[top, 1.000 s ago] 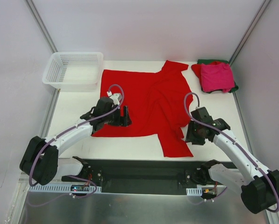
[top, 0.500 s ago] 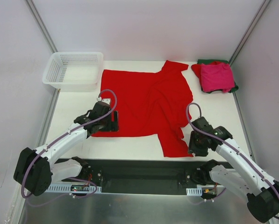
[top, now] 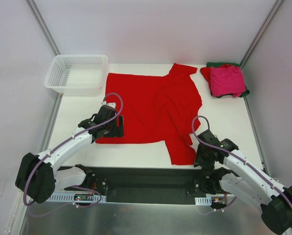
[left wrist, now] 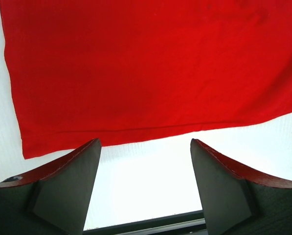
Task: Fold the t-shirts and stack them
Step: Grap the side of the flattened tshirt closest away from the robot with both arms
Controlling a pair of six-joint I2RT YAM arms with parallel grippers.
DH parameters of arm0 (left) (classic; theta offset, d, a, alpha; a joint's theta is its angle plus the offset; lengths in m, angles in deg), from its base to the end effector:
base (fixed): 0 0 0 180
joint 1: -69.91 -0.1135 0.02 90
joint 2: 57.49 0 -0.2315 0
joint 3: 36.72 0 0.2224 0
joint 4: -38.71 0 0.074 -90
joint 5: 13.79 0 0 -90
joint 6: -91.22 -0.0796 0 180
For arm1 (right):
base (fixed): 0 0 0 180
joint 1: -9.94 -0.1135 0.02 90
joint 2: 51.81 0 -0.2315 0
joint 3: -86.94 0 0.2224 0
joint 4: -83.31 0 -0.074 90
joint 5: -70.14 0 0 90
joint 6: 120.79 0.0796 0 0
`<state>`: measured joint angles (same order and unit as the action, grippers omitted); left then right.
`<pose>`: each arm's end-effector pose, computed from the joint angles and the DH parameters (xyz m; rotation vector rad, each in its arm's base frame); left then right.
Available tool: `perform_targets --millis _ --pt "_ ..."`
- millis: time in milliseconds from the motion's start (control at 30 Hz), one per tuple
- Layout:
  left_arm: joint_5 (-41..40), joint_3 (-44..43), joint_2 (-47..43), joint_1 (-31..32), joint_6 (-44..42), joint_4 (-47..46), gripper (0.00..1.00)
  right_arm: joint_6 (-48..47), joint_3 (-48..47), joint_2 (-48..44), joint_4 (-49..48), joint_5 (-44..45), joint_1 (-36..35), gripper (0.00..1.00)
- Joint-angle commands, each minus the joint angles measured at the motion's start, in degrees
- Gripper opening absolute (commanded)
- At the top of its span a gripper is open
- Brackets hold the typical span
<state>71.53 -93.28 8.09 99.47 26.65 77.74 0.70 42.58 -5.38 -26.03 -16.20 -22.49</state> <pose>0.2176 -0.1159 0.1754 0.0496 2.4342 -0.3426 0.1110 0.0645 0.1267 -0.0095 2.8485 0.1518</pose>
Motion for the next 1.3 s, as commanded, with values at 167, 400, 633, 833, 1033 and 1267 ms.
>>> perform_targets --millis 167,400,633,833,1033,1267 --pt "0.12 -2.16 0.25 -0.03 0.06 0.27 0.73 5.87 -2.31 -1.79 -0.70 6.44 -0.71 0.47" --pt "0.65 -2.69 0.86 -0.03 -0.21 -0.08 0.73 7.62 -3.02 0.49 0.11 10.22 -0.80 0.51" --pt "1.00 -3.48 1.56 -0.03 -1.08 -0.35 0.73 12.28 -1.35 3.48 -5.43 12.33 -2.20 0.51" --pt "1.35 -4.45 2.71 -0.03 -2.40 -0.35 0.73 14.83 -0.30 6.73 -8.68 13.56 -4.05 0.51" --pt "1.70 -4.89 3.50 -0.12 -2.67 -0.44 0.73 16.76 0.23 9.11 -9.48 14.09 -5.72 0.52" --pt "1.70 -4.80 3.76 -0.03 -2.93 -0.52 0.73 16.94 -0.38 10.60 -8.95 14.88 -6.69 0.53"
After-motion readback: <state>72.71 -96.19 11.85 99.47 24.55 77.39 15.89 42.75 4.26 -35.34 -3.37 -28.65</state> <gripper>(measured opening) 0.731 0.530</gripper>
